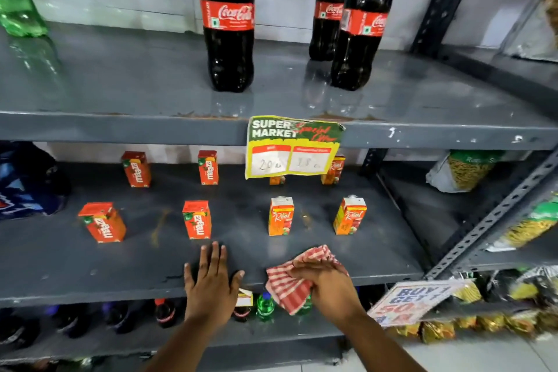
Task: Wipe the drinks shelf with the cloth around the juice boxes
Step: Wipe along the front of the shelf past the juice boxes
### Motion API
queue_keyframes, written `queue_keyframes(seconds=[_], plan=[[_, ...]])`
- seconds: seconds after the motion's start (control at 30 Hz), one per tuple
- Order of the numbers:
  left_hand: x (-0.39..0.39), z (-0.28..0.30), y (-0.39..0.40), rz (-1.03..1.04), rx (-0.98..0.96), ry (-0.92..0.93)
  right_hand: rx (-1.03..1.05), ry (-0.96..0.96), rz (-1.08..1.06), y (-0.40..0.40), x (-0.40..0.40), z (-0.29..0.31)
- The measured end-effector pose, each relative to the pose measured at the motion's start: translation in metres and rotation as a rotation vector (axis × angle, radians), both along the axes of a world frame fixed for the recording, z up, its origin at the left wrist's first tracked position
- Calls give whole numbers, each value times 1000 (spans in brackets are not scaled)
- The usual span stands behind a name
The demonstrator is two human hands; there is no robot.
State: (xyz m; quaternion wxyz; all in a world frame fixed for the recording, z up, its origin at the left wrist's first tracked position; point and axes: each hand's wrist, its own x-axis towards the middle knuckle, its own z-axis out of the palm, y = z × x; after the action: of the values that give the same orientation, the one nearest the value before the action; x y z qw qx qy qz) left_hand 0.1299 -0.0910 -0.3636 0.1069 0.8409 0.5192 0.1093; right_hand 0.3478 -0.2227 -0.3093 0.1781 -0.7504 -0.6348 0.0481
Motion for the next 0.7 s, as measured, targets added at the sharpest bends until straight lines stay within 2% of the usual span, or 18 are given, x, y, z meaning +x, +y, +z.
queue_keyframes(seconds=[0.17, 0.23, 0.3, 0.37, 0.47, 0.53, 0.63, 0.7], plan=[[2, 5, -3, 21, -21, 46, -88, 103, -119, -36, 35, 32], [9, 9, -6, 1, -19, 71, 29, 139, -170, -27, 45, 44], [21, 9, -10, -17, 0, 79, 102, 109, -133, -4, 44, 51], [31, 5, -14, 7, 5, 70, -3, 42, -59, 18, 35, 45], [36, 0, -13, 38, 21, 71, -153, -23, -26, 24, 36, 5], [35, 3, -13, 38, 32, 78, -93, 25, -49, 10, 45, -9], [33, 6, -13, 30, 30, 83, 10, 77, -95, -19, 54, 2], [33, 7, -13, 24, 20, 79, -22, 90, -139, -37, 64, 13]])
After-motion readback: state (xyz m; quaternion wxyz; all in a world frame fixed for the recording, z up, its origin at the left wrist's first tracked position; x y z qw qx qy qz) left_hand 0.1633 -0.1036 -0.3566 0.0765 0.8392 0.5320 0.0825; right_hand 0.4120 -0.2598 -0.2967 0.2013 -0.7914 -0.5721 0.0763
